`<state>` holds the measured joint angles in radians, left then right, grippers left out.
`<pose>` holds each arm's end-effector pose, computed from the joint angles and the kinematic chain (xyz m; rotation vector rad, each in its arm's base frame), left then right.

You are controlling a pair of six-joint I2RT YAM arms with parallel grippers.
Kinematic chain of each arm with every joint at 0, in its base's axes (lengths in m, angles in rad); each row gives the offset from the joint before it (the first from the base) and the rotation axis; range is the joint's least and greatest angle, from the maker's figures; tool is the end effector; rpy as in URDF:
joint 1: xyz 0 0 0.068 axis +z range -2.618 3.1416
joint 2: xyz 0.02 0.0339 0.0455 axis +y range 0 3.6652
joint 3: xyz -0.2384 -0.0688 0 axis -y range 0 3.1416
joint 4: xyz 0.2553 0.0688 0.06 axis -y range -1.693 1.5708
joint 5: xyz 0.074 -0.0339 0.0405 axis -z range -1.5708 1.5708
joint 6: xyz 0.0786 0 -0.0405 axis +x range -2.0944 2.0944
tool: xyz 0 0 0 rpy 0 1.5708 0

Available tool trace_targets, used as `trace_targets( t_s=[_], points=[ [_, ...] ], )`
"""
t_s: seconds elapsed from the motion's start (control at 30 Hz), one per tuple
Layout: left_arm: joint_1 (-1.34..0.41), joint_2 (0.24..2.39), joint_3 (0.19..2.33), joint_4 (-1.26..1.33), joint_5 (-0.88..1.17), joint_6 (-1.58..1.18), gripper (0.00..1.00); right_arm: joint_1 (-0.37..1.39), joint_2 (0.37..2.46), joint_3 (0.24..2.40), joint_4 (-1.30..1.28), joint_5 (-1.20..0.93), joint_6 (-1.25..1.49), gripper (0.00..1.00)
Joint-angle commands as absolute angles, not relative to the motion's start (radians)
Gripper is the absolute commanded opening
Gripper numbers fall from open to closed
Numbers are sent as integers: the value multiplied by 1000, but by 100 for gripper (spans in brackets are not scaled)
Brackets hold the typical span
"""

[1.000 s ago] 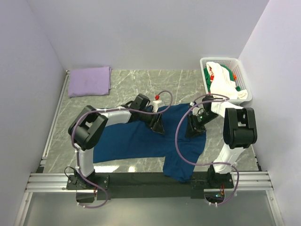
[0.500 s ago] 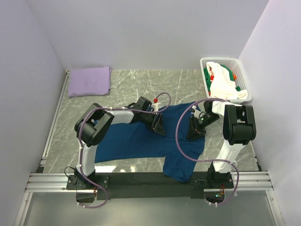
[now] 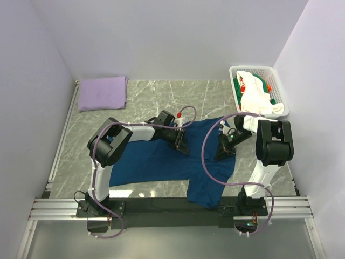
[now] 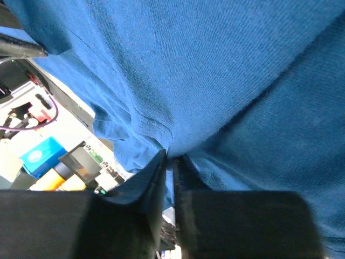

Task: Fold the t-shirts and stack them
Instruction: Fold the tshirt

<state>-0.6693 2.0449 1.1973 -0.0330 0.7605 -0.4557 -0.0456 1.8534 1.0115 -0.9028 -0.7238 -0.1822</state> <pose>0.3006 -0.3069 0.0729 0.6522 2.5595 -1.3852 0.2804 0.0393 0.0611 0.1008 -2.8534 -1.1016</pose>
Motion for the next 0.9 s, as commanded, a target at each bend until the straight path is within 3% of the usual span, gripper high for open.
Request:
trace_targets(
  t_s=[0.0,0.13,0.23,0.87],
  points=[
    [-675,2043,1229,-37,747,-460,26,-57,1812,1019,-922,-742,-202,12],
    [-676,2036,1227,-37,749,-462,9,-64,1804,1025,-937,-750,-216,0],
    [-675,2019,1224,-38,755,-454,1,-69,1789,1032,-953,-762,-232,0],
    [-673,1911,1197,-80,838,-434,1,-72,1766,1193,-1219,-718,-431,0]
  ],
)
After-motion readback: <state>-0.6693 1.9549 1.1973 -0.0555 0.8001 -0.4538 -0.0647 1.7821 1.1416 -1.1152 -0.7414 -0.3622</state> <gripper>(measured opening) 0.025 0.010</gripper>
